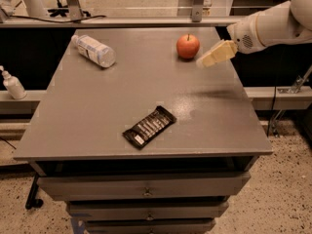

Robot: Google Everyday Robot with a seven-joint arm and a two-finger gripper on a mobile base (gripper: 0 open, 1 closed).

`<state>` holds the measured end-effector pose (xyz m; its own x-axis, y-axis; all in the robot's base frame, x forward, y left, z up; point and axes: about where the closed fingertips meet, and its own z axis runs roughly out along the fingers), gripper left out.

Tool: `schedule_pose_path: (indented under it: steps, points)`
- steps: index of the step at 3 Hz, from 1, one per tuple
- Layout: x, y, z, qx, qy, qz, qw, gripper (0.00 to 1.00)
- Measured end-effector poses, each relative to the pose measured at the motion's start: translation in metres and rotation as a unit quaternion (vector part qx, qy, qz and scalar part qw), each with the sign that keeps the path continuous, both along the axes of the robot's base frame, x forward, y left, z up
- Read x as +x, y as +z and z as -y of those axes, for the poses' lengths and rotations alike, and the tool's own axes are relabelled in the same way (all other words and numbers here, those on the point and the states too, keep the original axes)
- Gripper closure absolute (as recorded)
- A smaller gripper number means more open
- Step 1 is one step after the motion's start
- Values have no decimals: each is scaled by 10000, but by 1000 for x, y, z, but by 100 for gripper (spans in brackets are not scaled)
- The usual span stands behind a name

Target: Move apple near rxbar chocolate

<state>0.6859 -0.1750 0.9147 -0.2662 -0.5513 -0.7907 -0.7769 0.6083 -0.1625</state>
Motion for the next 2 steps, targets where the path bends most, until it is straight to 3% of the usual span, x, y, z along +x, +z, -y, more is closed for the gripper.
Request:
schedule_pose_path:
  steps: [1, 2]
  points:
    - [38, -6, -11, 502, -116, 142, 9986, 0]
    - [70, -22, -22, 795, -177, 190, 9965, 0]
